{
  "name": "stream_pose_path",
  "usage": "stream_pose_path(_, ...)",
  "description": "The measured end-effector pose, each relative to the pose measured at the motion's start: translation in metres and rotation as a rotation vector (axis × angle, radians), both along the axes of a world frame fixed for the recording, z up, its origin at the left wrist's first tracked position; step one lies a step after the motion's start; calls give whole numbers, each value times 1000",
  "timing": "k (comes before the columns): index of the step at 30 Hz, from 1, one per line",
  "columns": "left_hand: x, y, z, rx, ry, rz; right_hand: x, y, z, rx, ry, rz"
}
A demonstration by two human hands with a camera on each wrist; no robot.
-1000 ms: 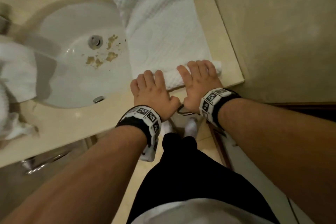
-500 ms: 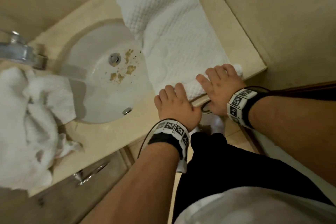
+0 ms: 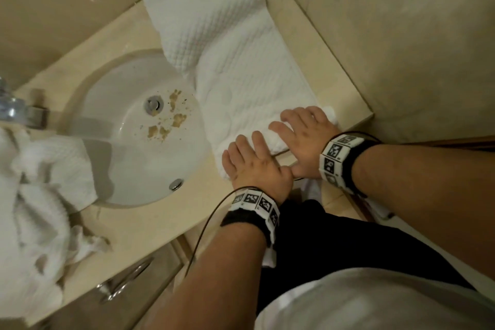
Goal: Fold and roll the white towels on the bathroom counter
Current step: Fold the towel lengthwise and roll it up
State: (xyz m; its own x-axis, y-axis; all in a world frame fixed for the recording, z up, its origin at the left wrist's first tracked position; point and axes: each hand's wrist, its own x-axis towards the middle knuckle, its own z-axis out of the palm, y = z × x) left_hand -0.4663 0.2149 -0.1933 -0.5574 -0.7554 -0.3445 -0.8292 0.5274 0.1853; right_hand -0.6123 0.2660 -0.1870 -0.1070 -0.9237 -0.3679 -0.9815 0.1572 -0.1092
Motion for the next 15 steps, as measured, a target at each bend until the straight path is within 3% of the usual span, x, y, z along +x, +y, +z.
stream_pose_path(5, 0, 20, -13, -67, 49, 103, -21, 13, -12, -403, -141, 135)
stream_pose_path(11, 2, 14, -6, -83, 9, 59, -23, 14, -35, -442, -81, 201)
stream_pose_path(15, 7, 5, 5, -96, -4, -31, -22, 9, -21, -402, -102, 235)
